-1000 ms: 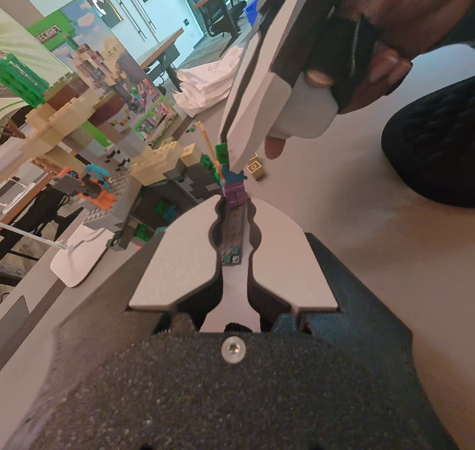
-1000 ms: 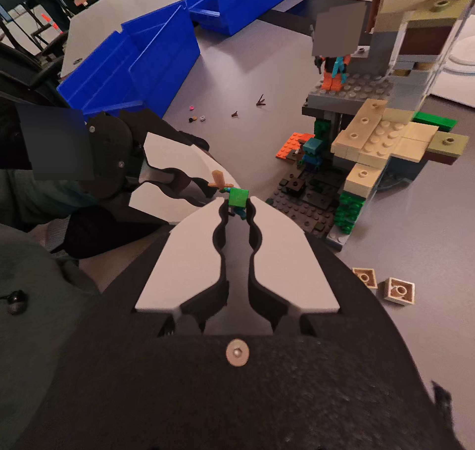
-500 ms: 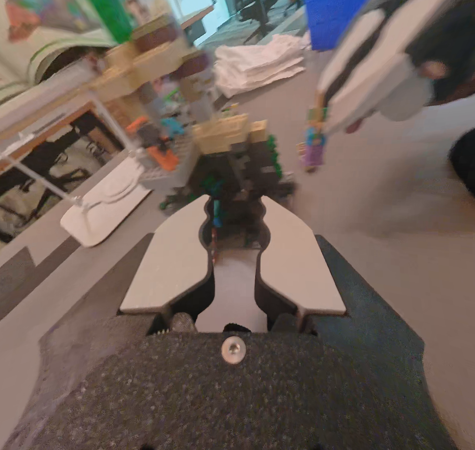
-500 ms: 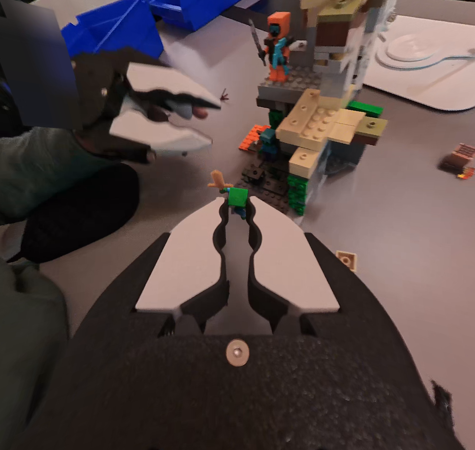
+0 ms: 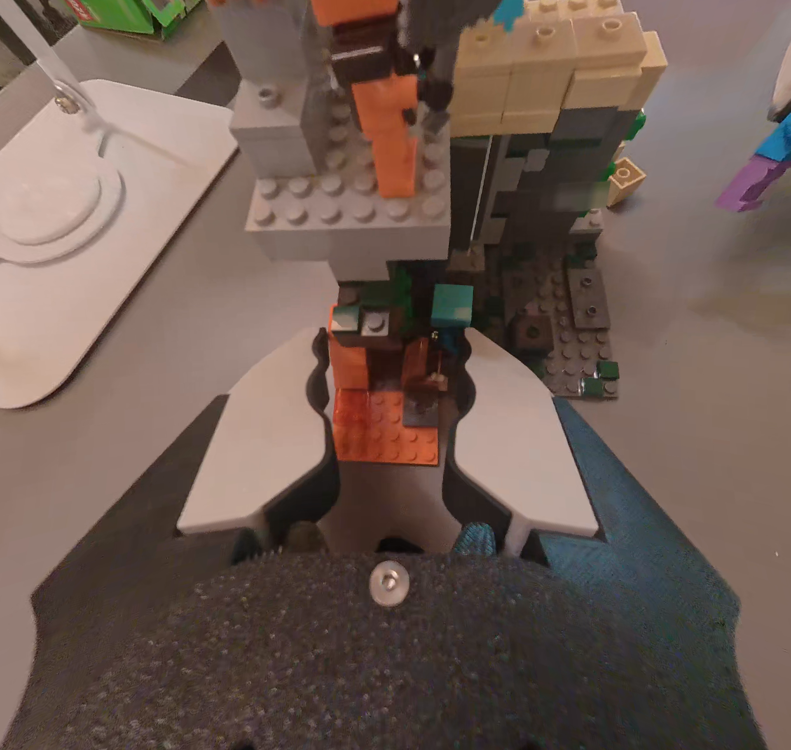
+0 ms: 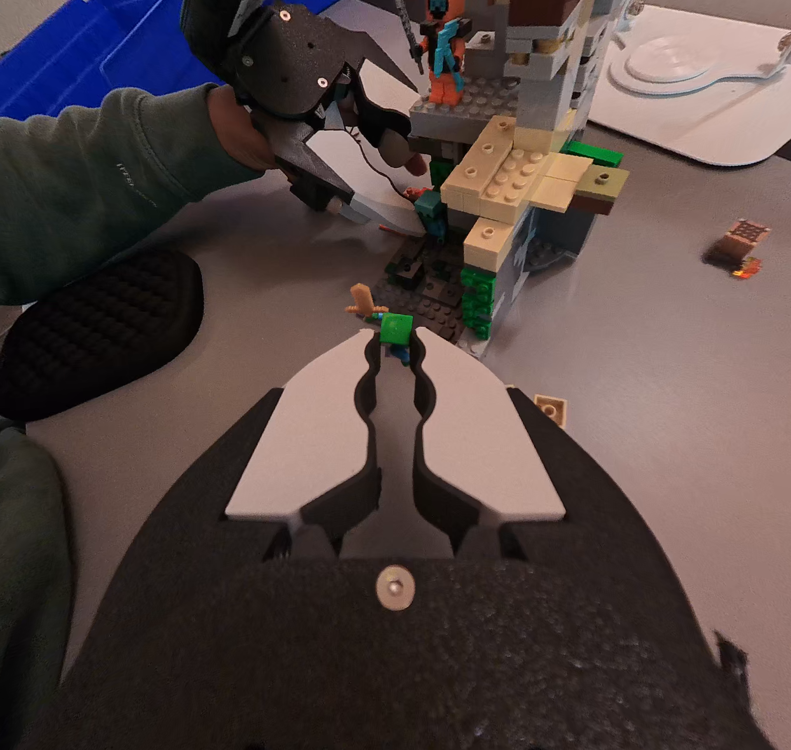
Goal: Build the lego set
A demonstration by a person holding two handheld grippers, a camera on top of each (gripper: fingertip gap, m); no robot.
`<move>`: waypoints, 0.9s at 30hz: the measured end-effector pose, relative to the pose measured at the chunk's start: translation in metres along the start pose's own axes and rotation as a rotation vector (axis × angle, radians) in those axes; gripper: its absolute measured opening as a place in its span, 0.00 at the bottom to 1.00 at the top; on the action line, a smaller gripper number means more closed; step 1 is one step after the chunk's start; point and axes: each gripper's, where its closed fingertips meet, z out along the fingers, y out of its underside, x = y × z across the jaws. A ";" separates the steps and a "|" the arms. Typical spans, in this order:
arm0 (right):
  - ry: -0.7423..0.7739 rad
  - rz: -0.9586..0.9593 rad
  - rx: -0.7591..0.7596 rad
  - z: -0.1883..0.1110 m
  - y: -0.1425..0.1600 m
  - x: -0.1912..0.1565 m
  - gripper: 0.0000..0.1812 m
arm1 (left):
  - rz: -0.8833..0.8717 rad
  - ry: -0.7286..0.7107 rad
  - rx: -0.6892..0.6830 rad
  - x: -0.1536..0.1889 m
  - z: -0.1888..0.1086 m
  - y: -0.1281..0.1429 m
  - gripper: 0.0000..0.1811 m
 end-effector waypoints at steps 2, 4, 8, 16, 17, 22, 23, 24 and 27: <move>0.020 0.005 0.001 -0.002 0.001 0.004 0.07 | -0.018 -0.025 -0.008 0.001 0.000 0.000 0.31; 0.062 0.001 -0.005 -0.004 0.003 0.012 0.07 | -0.047 -0.071 -0.007 0.003 -0.001 0.000 0.31; 0.090 -0.031 -0.020 -0.006 0.003 0.013 0.07 | -0.159 -0.218 -0.027 0.008 -0.008 0.005 0.31; 0.123 -0.149 -0.143 0.011 0.003 0.021 0.07 | -0.171 -0.356 -0.047 0.036 -0.027 0.013 0.29; 0.106 -0.146 -0.164 0.016 0.004 0.019 0.07 | -0.180 -0.350 -0.039 0.036 -0.028 0.013 0.29; 0.113 -0.159 -0.220 0.037 0.007 0.014 0.07 | -0.257 -0.286 0.011 0.043 -0.036 0.012 0.27; 0.111 -0.157 -0.222 0.040 0.008 0.013 0.07 | -0.263 -0.273 0.021 0.045 -0.036 0.012 0.27; 0.115 -0.157 -0.225 0.043 0.008 0.013 0.07 | -0.263 -0.266 0.031 0.045 -0.037 0.013 0.26; 0.138 -0.172 -0.256 0.049 0.012 0.018 0.07 | -0.249 -0.256 0.040 0.045 -0.039 0.016 0.26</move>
